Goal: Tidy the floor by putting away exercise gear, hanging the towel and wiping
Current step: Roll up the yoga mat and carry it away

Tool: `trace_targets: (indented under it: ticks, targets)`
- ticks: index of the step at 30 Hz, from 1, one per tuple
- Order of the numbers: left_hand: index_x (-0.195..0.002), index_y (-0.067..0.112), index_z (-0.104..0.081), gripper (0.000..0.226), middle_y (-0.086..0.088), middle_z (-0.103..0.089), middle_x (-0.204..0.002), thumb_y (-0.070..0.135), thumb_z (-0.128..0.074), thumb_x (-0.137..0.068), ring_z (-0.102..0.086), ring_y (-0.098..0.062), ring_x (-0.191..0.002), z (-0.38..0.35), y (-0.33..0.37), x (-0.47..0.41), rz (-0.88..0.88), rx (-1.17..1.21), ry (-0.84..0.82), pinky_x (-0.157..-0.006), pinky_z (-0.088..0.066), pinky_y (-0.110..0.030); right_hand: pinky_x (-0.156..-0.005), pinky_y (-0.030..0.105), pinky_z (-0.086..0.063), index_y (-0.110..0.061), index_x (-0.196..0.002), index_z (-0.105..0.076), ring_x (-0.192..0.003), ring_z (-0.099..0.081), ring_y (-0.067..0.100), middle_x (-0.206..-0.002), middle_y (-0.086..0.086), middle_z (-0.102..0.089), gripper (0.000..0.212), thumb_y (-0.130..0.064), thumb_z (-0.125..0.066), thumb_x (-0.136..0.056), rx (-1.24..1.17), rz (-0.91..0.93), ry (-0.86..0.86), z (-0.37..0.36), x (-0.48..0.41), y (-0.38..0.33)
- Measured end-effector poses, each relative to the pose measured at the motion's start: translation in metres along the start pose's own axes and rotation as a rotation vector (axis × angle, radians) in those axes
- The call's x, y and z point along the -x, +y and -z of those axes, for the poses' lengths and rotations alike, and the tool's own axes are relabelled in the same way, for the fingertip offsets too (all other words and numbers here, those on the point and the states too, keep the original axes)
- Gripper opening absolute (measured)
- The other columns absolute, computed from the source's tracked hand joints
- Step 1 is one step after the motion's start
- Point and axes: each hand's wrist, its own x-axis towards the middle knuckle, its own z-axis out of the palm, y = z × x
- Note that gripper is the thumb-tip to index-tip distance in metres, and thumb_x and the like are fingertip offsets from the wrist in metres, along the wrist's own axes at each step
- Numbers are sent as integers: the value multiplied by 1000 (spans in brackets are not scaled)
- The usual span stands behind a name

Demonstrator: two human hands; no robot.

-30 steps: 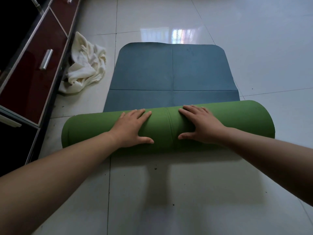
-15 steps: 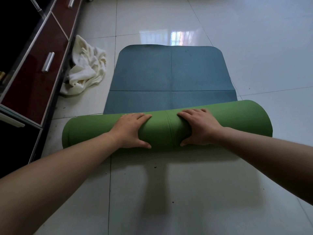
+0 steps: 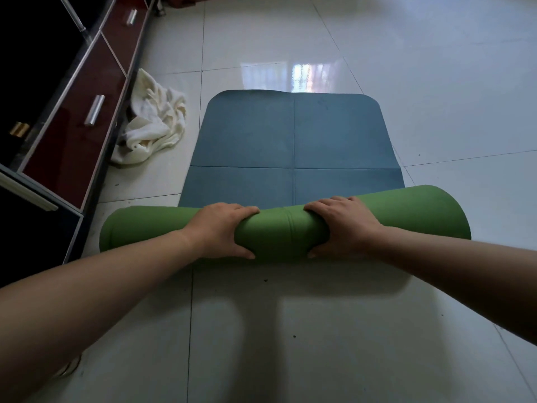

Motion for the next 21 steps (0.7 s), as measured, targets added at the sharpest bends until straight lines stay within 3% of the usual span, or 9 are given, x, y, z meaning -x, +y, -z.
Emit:
trace_targets:
  ticks: [13, 18, 21]
  targets:
    - [-137, 39, -36, 91, 10, -55, -131, 67, -73, -59, -51, -17, -116, 15, 14, 21, -25, 115, -282, -95, -39, -29, -89, 31, -44, -33, -127, -47, -110, -55, 20, -120, -7, -61, 88, -72, -72, -53, -139, 39, -180, 9, 26, -9]
    - [-142, 35, -29, 99, 10, -41, -143, 59, -77, -59, -39, -14, -129, 9, 1, 7, 34, 240, -241, -106, -32, -31, -104, 34, -37, -32, -140, -34, -126, -44, 18, -138, -7, -48, 102, -70, -73, -54, -198, -25, -213, 5, 4, 1]
    - [-139, 36, -35, 82, 11, -42, -142, 54, -73, -68, -40, -13, -129, 3, -5, 4, 25, 288, -74, -107, -35, -33, -104, 33, -37, -30, -139, -37, -126, -44, 19, -139, -6, -47, 98, -71, -71, -56, -223, -99, -168, 5, -8, 12]
